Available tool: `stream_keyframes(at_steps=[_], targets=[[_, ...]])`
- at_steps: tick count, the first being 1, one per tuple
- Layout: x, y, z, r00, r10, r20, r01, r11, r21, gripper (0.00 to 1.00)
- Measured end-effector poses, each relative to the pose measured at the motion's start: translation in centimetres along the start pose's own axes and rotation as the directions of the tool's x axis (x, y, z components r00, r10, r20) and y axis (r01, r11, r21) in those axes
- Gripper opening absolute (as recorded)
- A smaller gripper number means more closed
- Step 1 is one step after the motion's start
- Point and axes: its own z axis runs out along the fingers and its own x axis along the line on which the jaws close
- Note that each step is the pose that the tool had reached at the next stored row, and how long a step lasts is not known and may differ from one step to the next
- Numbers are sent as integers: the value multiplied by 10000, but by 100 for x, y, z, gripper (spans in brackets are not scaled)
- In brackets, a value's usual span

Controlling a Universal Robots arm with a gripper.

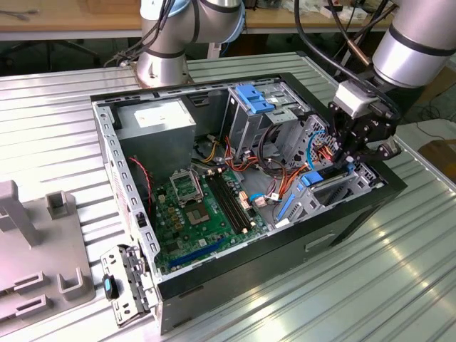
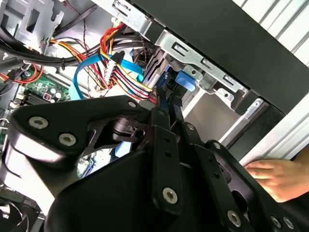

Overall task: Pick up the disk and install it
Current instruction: 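Insert the first disk wire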

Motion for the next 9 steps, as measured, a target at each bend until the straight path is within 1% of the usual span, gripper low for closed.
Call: stream_keyframes(at_steps=[1, 2, 9], targets=[[0, 2, -6, 10000, 34, -5, -34, 10000, -1, 17], [-1, 23, -7, 9991, 421, -44, -421, 9991, -3, 17], [0, 23, 23, 9991, 422, -48, -422, 9991, -5, 17]])
